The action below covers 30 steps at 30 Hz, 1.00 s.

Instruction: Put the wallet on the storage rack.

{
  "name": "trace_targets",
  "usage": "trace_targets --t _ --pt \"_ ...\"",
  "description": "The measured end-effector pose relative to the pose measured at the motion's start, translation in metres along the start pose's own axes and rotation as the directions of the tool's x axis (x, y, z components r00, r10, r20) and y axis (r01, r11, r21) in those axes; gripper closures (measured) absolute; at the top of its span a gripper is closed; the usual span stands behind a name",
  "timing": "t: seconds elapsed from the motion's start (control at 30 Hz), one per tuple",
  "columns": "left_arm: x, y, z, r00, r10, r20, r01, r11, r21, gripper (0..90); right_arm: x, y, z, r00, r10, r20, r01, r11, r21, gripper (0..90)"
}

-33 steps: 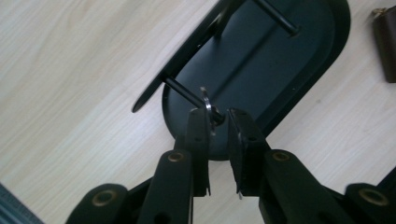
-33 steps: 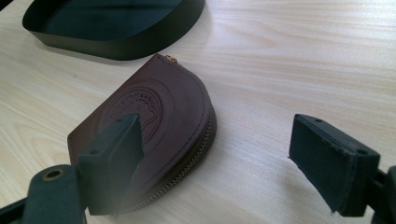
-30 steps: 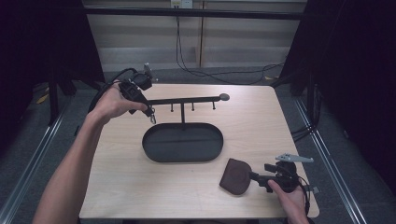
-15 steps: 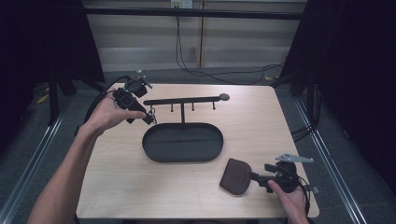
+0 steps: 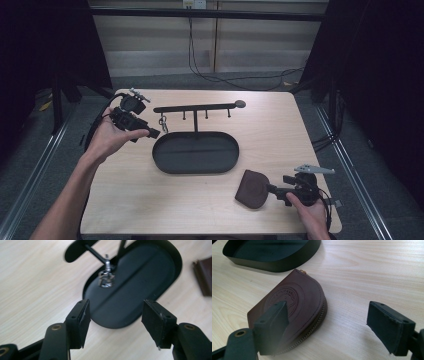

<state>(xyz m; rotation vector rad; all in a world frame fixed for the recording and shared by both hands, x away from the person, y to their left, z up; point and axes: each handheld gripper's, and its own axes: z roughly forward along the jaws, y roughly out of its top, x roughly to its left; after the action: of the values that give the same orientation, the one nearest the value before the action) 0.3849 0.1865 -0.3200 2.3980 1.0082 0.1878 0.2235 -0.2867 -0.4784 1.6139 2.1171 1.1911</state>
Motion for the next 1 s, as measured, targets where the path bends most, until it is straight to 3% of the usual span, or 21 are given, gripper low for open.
trace_targets --t 0.07,0.1,0.2,0.23,0.3,0.33,0.4,0.43,0.5,0.6,0.67,0.7,0.8,1.0 --pt "0.001 -0.009 0.002 1.0 -0.007 0.007 0.007 0.9991 -0.042 38.7 0.0 0.0 0.0 1.0 -0.001 0.002 0.001 1.0 0.002 17.0" --pt "0.001 -0.012 0.003 0.9998 0.012 0.013 -0.011 0.9982 -0.059 38.7 0.0 0.0 0.0 1.0 -0.002 0.003 0.002 1.0 0.001 17.0" --pt "0.0 -0.019 0.007 0.9999 0.011 0.0 -0.011 0.9975 -0.07 37.1 0.0 0.0 0.0 1.0 -0.002 0.001 0.002 1.0 0.003 17.0" --pt "0.0 -0.027 0.01 0.9997 0.009 0.023 -0.007 0.997 -0.077 34.5 0.0 0.0 0.0 1.0 -0.003 0.001 0.003 1.0 0.003 17.0" --pt "-0.002 -0.034 0.014 0.9999 0.006 0.015 -0.005 0.9966 -0.083 33.6 0.0 0.0 0.0 1.0 -0.007 -0.001 0.007 1.0 0.004 17.0" --pt "-0.003 -0.038 0.015 0.9996 0.023 0.014 -0.022 0.9965 -0.081 32.2 0.0 0.0 0.0 1.0 -0.008 -0.002 0.008 1.0 0.005 17.0" --pt "-0.003 -0.041 0.016 0.9994 0.031 0.018 -0.029 0.996 -0.084 38.3 0.0 0.0 0.0 0.9999 -0.01 -0.003 0.01 1.0 0.004 17.0" --pt "-0.004 -0.048 0.02 0.9999 0.015 -0.006 -0.015 0.9964 -0.084 34.4 0.001 0.0 0.0 0.9999 -0.012 -0.004 0.012 1.0 0.002 17.0" --pt "-0.005 -0.055 0.023 0.9999 -0.001 0.014 0.002 0.9955 -0.095 32.1 0.002 0.0 0.0 0.9999 -0.015 -0.004 0.015 1.0 0.003 17.0" --pt "-0.008 -0.063 0.027 0.9997 -0.02 -0.012 0.018 0.9942 -0.106 30.1 0.002 0.0 0.0 0.9998 -0.018 -0.005 0.018 1.0 0.004 17.0" --pt "-0.011 -0.074 0.032 0.9974 -0.066 -0.03 0.06 0.9858 -0.157 28.3 0.002 0.0 0.0 0.9999 -0.016 -0.003 0.017 1.0 0.004 17.0" --pt "-0.012 -0.076 0.033 0.9985 -0.051 -0.02 0.047 0.9886 -0.143 26.2 0.002 -0.001 -0.001 0.9999 -0.016 -0.004 0.016 1.0 0.004 17.0" --pt "-0.017 -0.088 0.037 0.9974 -0.069 0.022 0.072 0.9795 -0.188 21.0 0.002 -0.001 -0.001 0.9998 -0.017 -0.004 0.017 1.0 0.004 17.4" --pt "-0.025 -0.111 0.043 0.9957 -0.067 0.063 0.079 0.975 -0.207 18.1 0.002 -0.001 -0.002 0.9999 -0.009 -0.006 0.009 1.0 -0.003 17.5"
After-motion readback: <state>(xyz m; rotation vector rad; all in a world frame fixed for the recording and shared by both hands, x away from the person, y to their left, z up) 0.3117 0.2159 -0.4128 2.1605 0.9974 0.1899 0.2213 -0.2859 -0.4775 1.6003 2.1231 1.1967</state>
